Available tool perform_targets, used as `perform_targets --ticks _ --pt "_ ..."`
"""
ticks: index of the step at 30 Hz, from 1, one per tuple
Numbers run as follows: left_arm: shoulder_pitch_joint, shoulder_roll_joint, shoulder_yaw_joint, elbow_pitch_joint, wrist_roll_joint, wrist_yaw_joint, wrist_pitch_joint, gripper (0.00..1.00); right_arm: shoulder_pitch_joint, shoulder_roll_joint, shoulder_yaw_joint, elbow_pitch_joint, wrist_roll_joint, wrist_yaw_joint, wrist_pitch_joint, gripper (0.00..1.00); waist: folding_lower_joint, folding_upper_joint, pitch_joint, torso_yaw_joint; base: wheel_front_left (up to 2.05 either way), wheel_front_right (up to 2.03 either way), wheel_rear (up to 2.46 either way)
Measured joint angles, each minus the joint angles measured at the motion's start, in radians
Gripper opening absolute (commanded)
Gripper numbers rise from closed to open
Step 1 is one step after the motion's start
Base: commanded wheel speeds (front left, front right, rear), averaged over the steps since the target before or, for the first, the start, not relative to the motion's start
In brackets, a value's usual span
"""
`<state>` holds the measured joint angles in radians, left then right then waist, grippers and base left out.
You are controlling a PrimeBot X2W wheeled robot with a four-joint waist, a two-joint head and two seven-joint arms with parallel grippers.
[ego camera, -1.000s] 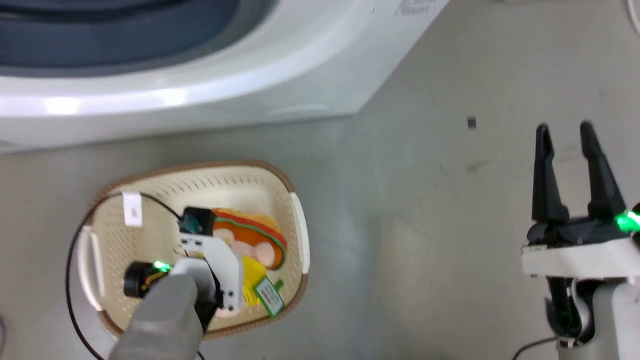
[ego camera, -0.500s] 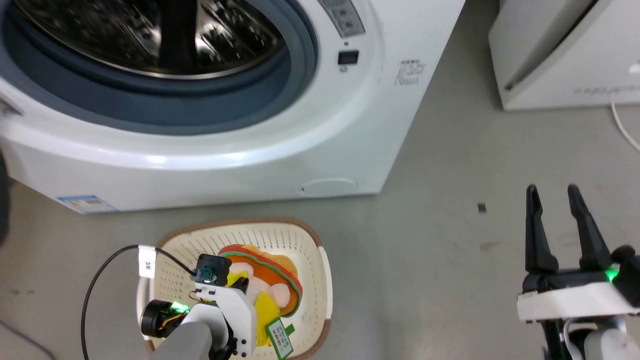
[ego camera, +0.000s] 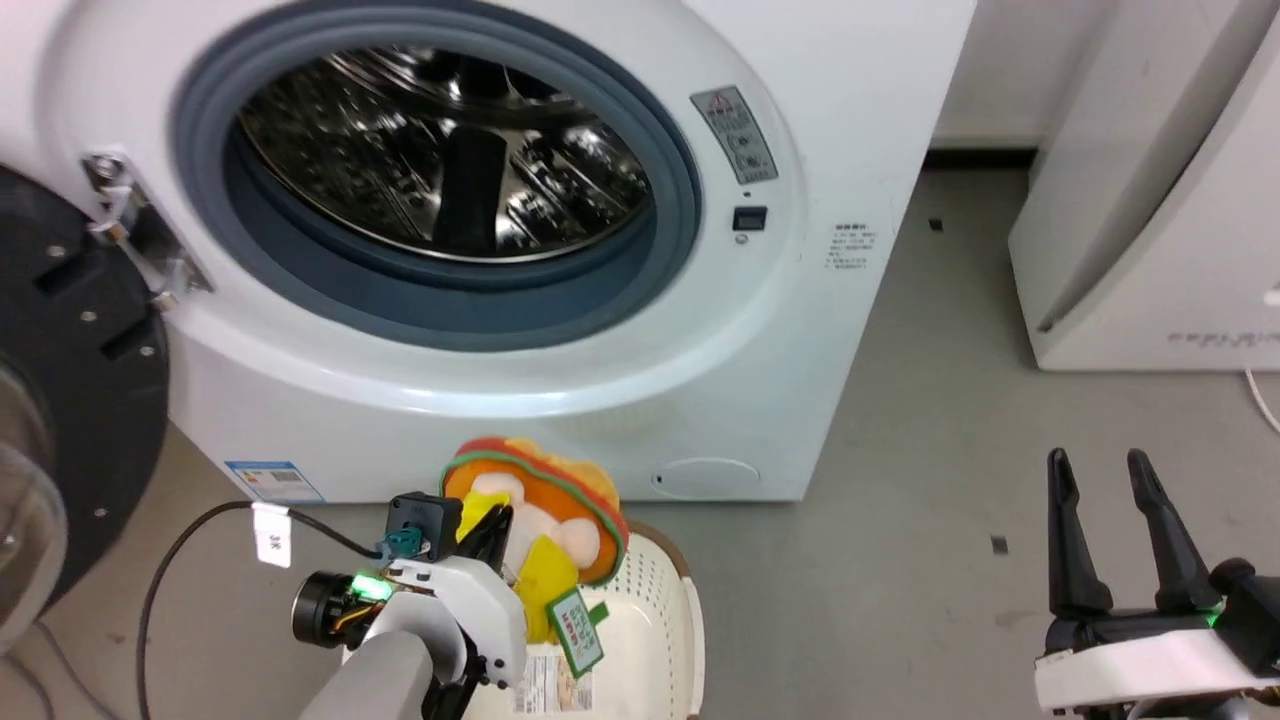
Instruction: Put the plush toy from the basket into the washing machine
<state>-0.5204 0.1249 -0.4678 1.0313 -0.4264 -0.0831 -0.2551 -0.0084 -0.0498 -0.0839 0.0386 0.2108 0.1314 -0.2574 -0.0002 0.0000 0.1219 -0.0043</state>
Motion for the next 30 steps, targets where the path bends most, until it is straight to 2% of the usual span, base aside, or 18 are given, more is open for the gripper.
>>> perform_targets --ticks 8,16,23,30 --pt "0.094 0.036 0.062 -0.226 0.04 0.047 -0.001 0.0 0.034 0.0 0.0 0.002 0.0 0.0 0.0 1.0 0.0 0.0 -0.065 0.027 0.0 0.0 0.0" --pt "0.125 0.051 0.13 -0.401 0.082 0.081 -0.001 0.0 0.045 0.0 0.003 -0.001 0.002 0.0 0.0 1.0 0.0 0.0 -0.07 0.034 0.0 0.0 0.0" --pt "0.112 0.056 0.201 -0.457 0.127 0.099 -0.001 0.0 0.027 0.0 0.016 -0.006 0.008 0.0 0.0 1.0 0.0001 0.0 -0.026 0.008 0.0 0.0 0.0" --pt "-0.003 0.074 0.273 -0.451 0.146 0.099 -0.001 0.0 -0.034 0.0 0.024 -0.034 0.01 0.0 0.0 1.0 0.0002 0.0 0.051 -0.027 0.0 0.0 0.0"
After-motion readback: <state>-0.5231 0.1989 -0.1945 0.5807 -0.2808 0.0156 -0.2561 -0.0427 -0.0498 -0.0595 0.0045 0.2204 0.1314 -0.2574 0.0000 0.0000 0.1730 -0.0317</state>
